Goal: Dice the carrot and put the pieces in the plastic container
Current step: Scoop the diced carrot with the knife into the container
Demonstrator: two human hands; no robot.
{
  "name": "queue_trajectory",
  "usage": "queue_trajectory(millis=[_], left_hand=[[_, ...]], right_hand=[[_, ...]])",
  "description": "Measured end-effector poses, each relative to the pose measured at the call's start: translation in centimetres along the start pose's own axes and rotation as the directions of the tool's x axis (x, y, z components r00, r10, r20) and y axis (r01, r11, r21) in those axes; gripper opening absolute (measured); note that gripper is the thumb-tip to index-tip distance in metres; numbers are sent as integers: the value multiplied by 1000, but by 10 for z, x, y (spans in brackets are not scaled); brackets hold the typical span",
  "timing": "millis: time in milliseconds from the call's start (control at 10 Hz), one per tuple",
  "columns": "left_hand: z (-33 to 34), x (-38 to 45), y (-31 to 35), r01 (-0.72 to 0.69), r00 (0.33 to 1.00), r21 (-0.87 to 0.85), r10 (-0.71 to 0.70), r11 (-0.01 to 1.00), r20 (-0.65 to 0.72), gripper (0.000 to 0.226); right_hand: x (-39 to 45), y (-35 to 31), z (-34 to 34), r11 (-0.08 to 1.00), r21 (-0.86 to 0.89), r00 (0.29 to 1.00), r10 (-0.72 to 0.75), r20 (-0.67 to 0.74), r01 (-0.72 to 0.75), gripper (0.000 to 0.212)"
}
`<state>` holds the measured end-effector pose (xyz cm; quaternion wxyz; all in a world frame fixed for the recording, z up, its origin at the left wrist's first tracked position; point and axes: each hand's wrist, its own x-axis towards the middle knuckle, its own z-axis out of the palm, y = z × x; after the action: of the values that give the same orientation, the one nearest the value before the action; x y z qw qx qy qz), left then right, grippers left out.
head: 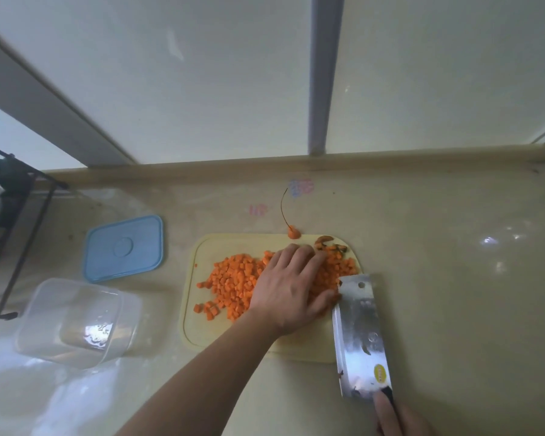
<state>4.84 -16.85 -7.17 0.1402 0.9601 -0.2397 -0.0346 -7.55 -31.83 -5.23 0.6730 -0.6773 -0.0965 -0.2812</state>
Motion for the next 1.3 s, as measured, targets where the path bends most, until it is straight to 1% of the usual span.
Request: queue_trajectory(millis=[100,200,300,400,500,600,700,800,900,1000,1100,1200,1300], left_hand=[[2,-5,1,-18,999,7,19,1000,-48,65],[3,-9,3,-26,995,-6,25,1000,-95,63],[5,-13,4,-40,989,-31,35,999,-142,59],[10,-17,5,-43,989,-52,35,998,-146,60],[12,-20,8,-21,992,-58,14,998,-123,64],[14,-23,9,-24,989,-64,15,998,-146,61],[15,-24,10,-49,976,-113,23,992,-217,52],[17,-24,10,-86,960,-161,39,983,-276,46],[18,-23,11,-116,951,-206,49,972,-306,42],[17,-20,16,-132,944,-232,50,964,-327,40],[17,-17,21,-114,945,-239,32,964,-325,40],[13,-14,25,-111,937,-249,18,962,-349,40],[8,-13,28,-107,928,-264,1,958,-373,40]], right_hand=[[-41,15,-34,582,-534,718,693,-70,-614,39],[-46,-2,-35,411,-598,570,816,-94,-688,19],[-28,2,-25,345,-651,480,877,-34,-676,32],[-19,6,-19,384,-772,560,828,45,-507,58],[-11,4,-13,364,-863,573,812,109,-351,73],[-5,8,-12,376,-800,449,881,151,-467,85],[4,-4,-12,486,-714,564,811,154,-505,60],[6,-12,-14,481,-667,505,844,177,-569,52],[3,-15,-17,503,-662,534,826,180,-556,51],[1,-18,-17,478,-567,499,856,131,-671,49],[4,-21,-17,389,-494,390,915,106,-778,53],[14,-28,-17,405,-473,417,905,85,-782,47],[25,-37,-16,467,-477,475,873,113,-744,43]])
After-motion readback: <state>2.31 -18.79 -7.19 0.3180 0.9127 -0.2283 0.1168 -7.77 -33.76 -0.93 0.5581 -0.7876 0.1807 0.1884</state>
